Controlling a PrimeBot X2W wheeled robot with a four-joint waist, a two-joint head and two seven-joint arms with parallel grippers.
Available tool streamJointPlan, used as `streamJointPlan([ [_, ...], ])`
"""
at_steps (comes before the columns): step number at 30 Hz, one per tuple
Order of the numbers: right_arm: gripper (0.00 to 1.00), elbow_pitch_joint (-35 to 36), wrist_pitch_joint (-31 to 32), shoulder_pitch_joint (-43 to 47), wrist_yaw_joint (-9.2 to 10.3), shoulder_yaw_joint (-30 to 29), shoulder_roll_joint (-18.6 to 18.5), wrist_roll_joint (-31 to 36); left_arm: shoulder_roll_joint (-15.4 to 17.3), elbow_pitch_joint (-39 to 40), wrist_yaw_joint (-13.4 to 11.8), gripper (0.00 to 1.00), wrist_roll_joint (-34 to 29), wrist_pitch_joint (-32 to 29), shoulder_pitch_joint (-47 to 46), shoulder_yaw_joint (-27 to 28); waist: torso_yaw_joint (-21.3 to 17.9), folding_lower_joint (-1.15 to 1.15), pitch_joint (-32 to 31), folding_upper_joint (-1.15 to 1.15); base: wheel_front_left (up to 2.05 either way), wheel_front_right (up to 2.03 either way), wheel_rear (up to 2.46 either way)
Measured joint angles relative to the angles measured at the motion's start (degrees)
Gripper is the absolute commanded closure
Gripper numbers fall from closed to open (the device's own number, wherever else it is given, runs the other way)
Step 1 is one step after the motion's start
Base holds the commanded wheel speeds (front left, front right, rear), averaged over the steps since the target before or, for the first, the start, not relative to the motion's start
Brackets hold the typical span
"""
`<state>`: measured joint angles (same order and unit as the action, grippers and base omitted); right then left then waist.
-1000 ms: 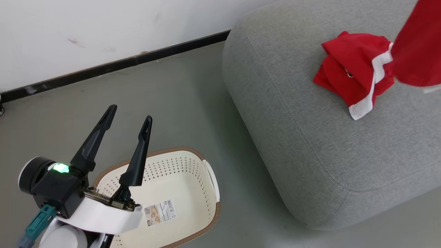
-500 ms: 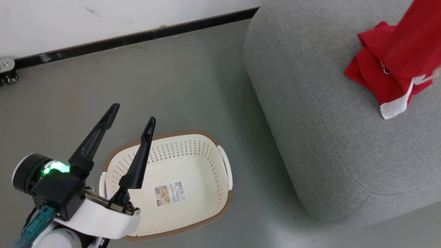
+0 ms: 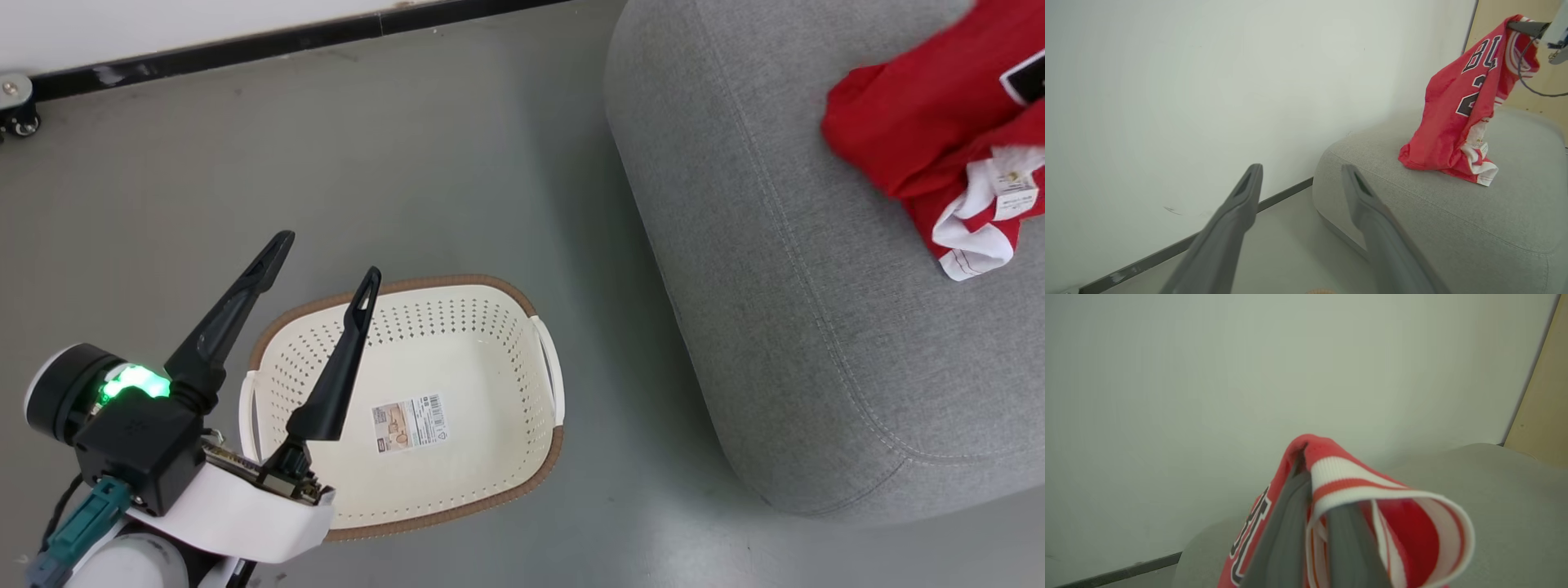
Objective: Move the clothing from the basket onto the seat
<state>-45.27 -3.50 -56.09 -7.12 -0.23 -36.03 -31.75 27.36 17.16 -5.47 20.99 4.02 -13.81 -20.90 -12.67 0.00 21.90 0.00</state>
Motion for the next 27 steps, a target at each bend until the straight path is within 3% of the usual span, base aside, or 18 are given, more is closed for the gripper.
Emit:
streamJointPlan([
  [21, 0.98, -11.54, -4.59, 9.94, 0.0, -0.05, 7.51, -1.55, 1.32, 0.7, 0.01, 0.0, -0.53, -1.56, -1.82, 0.53, -2.19, 0.0, 3.14, 0.0, 0.0, 0.0, 0.0],
  [24, 0.61, -12.41, -4.59, 10.35, 0.0, 0.32, 8.76, -2.25, 1.34, 0.68, 0.01, 0.0, -0.53, -1.57, -1.83, 0.54, -2.76, 0.0, 3.15, 0.0, 0.0, 0.0, 0.0],
  [25, 0.27, -12.61, -4.58, 10.36, 0.0, 0.3, 9.0, -2.75, 1.34, 0.68, 0.01, 0.0, -0.53, -1.58, -1.83, 0.54, -2.94, 0.0, 3.15, 0.0, 0.0, 0.0, 0.0],
  [26, 0.09, -12.62, -4.59, 10.41, 0.0, 0.36, 9.21, -3.07, 1.34, 0.64, 0.01, 0.0, -0.53, -1.58, -1.83, 0.55, -3.11, 0.0, 3.14, 0.0, 0.0, 0.0, 0.0],
  [27, 0.0, -12.69, -4.59, 10.47, 0.0, 0.29, 9.47, -3.28, 1.34, 0.59, 0.01, 0.0, -0.53, -1.59, -1.83, 0.56, -3.29, 0.0, 3.12, 0.0, 0.0, 0.0, 0.0],
])
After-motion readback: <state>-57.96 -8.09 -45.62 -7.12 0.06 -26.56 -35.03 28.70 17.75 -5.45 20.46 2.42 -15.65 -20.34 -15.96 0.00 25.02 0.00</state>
